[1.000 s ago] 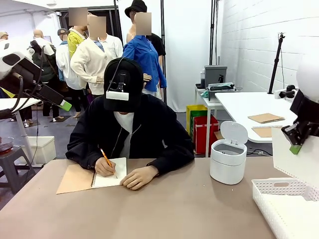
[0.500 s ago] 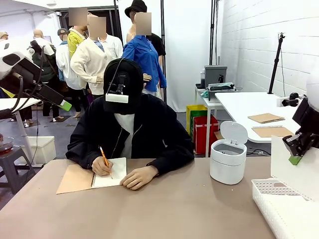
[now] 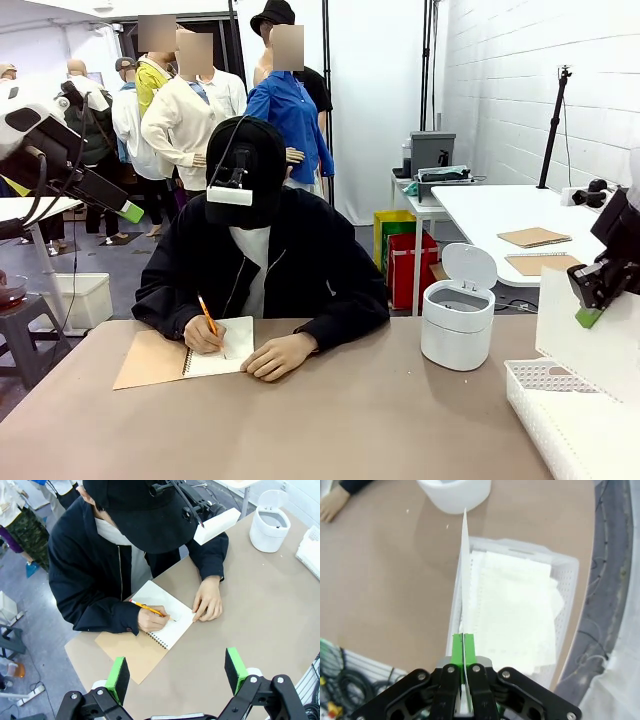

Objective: Sort the paper based on its condition.
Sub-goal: If a person hands you a paper, place it in the Organizing basket , and if it's crumpled, put it in the Trash can.

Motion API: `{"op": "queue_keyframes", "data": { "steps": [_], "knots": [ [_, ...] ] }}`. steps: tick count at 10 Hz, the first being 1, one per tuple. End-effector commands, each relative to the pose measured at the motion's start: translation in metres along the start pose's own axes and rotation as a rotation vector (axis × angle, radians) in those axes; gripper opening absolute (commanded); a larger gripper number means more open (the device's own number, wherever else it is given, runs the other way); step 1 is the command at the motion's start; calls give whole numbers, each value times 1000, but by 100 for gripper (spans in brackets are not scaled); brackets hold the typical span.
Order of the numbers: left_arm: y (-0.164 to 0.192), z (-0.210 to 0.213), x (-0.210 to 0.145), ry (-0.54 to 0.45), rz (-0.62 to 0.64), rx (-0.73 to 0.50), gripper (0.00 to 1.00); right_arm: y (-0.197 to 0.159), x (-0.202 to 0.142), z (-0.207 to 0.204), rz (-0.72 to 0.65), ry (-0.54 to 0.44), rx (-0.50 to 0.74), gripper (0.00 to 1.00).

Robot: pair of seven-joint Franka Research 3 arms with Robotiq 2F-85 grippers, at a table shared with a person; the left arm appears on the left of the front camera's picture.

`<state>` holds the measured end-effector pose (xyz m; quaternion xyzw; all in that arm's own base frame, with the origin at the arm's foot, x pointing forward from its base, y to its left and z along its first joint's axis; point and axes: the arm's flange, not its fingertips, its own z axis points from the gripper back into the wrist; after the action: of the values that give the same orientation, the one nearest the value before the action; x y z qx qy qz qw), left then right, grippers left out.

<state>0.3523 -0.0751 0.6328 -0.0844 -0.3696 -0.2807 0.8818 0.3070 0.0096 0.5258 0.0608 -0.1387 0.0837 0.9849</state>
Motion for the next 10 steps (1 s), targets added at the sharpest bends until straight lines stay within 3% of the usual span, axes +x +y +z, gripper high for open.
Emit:
{"op": "queue_keyframes", "data": {
  "steps": [1, 5, 10],
  "knots": [
    [1, 1, 0, -6, 1, 4, 100, 1, -58, -49, 2, 103, 15, 0],
    [1, 1, 0, -6, 1, 4, 100, 4, -76, -84, 29, 235, 10, 0],
    [1, 1, 0, -6, 1, 4, 100, -4, -90, -122, 36, 196, -20, 0]
  ]
}}
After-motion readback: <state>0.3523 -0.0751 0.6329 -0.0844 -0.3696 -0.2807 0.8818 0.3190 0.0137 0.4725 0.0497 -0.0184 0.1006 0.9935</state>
